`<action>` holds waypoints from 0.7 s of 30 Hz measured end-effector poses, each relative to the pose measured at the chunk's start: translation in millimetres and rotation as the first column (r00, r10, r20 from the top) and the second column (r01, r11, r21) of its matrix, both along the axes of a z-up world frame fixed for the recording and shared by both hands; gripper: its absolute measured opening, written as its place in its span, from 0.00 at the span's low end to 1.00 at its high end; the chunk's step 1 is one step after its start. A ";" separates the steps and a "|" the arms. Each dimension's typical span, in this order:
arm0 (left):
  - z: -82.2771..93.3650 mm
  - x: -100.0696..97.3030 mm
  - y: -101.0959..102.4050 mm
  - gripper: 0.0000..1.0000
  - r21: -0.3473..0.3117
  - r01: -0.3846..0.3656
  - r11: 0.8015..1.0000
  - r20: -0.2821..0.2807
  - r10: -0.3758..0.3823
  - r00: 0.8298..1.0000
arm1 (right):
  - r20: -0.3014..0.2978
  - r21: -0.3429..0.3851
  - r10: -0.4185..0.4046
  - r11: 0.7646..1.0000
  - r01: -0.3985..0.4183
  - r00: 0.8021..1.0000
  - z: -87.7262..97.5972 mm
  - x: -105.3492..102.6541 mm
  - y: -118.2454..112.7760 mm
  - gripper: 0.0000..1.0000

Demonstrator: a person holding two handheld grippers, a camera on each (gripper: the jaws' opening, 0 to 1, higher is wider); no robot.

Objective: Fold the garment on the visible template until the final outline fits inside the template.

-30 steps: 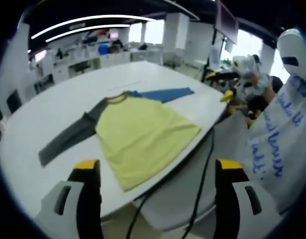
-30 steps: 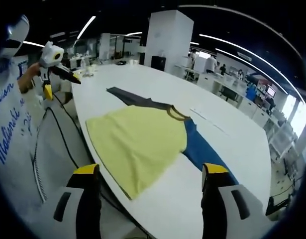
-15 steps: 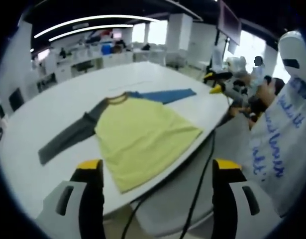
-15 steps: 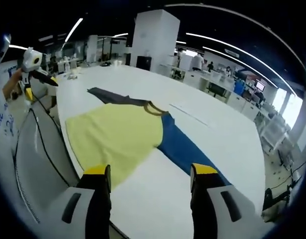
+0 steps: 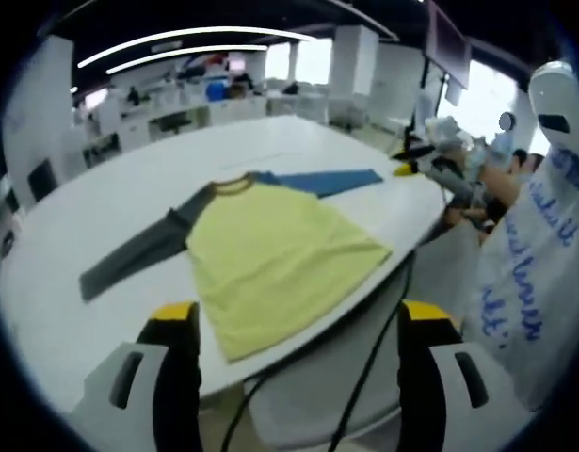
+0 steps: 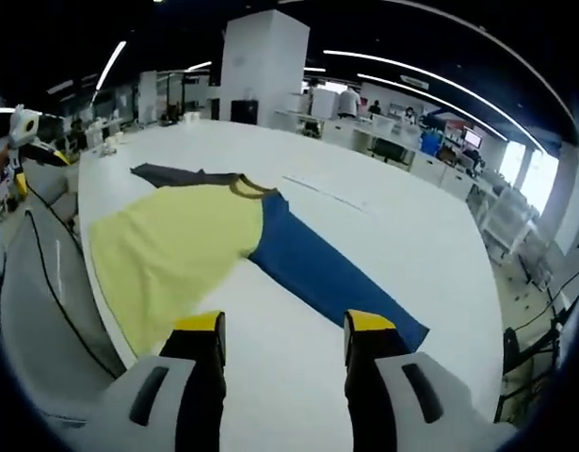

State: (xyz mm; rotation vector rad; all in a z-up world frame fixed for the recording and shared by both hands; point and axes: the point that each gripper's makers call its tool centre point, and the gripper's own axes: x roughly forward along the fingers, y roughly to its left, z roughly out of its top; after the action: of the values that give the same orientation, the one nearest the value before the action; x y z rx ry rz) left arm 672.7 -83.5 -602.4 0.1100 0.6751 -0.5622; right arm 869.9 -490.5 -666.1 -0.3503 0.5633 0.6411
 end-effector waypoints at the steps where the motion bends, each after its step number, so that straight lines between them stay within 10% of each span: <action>1: 0.4 0.5 0.2 0.84 0.002 -0.010 1.000 0.000 0.010 1.000 | 0.003 0.000 -0.007 1.000 0.007 1.000 -2.0 3.2 -2.9 0.48; 21: 4.8 6.2 -5.3 0.81 0.027 -0.043 0.999 -0.010 0.044 0.999 | -0.005 -0.081 -0.242 0.967 0.241 0.970 -58.5 79.0 -108.4 0.25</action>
State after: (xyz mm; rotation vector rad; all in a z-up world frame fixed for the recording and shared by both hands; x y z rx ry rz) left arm 678.9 -88.8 -597.6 0.1172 0.6943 -0.5123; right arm 948.9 -598.9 -724.7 -0.3453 0.6363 0.3868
